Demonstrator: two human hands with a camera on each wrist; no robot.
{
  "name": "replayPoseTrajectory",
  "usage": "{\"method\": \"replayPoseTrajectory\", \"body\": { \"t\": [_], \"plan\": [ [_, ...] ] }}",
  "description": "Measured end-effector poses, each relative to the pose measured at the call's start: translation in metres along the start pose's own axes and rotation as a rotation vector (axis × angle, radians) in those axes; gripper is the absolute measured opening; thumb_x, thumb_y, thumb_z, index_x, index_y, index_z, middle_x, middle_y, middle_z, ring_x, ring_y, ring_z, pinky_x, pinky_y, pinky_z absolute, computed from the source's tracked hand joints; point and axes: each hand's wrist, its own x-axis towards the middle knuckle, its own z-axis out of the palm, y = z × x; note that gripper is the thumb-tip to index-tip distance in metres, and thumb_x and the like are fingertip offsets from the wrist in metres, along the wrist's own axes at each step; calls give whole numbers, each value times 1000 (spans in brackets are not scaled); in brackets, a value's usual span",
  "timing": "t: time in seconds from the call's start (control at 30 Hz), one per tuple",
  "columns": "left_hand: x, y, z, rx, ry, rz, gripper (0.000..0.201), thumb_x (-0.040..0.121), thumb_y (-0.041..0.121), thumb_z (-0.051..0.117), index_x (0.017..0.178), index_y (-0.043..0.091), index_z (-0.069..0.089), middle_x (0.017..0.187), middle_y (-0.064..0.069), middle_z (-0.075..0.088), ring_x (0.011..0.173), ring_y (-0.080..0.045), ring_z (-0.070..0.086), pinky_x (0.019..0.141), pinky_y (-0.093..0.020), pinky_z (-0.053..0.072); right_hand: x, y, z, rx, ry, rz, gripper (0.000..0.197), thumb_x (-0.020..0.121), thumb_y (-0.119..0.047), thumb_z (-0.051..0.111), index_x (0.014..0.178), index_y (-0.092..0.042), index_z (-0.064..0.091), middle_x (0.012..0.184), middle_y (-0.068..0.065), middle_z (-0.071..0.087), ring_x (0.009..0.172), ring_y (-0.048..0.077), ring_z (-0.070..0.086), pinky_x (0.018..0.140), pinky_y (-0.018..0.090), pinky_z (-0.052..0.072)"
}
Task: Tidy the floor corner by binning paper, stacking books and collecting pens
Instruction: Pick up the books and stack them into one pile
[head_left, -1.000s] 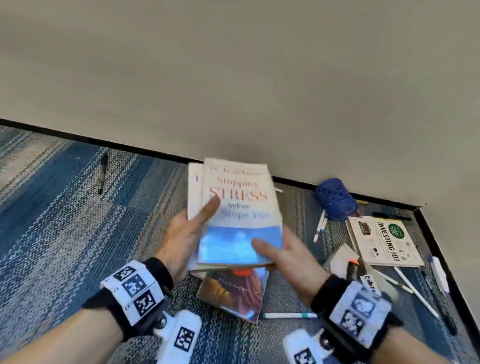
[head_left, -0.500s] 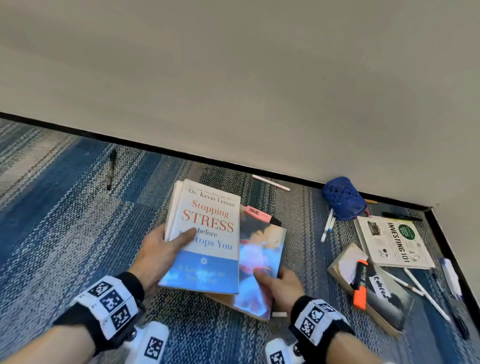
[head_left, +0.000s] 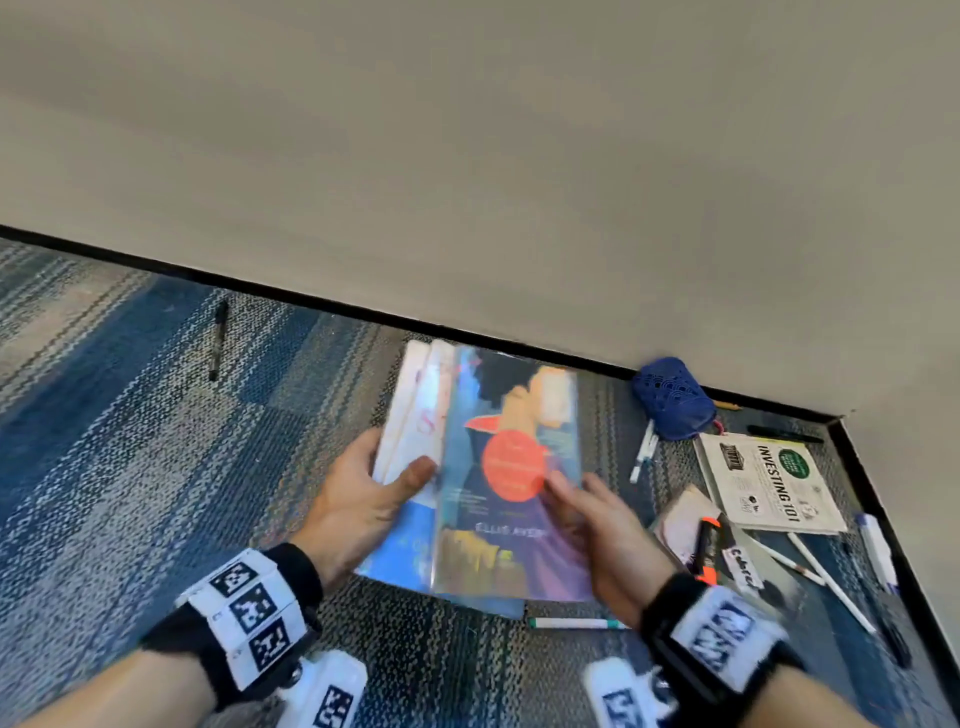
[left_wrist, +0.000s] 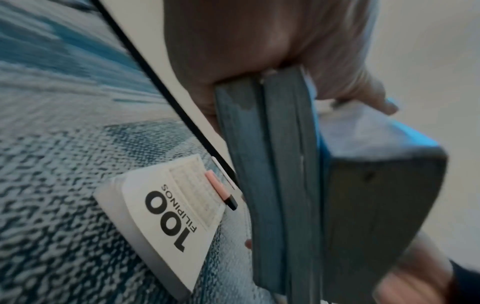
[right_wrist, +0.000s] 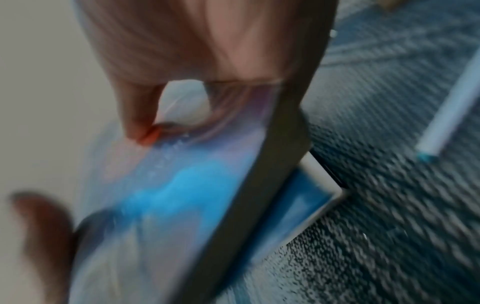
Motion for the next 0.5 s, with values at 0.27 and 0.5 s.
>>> {"method": "replayPoseTrajectory", "body": {
  "t": [0.27, 0.5],
  "plan": [
    [-25, -1, 45, -32, -411, -8, 82, 59, 6, 92, 126, 25, 48, 117, 1, 69, 104, -17, 68, 84, -33, 56, -39, 3, -35, -215, -41, -140, 73, 71, -23, 83, 133, -12, 46, 121, 13, 67, 113, 30, 63, 96, 43, 51],
    [-58, -21, 120, 18, -454, -63, 60, 57, -22, 79, 108, 3, 61, 89, 1, 75, 90, -8, 70, 67, -14, 54, -115, 18, -86, -366, 118, -360, 82, 68, -4, 83, 134, -8, 34, 126, 2, 62, 119, 11, 58, 97, 23, 48]
  ]
}}
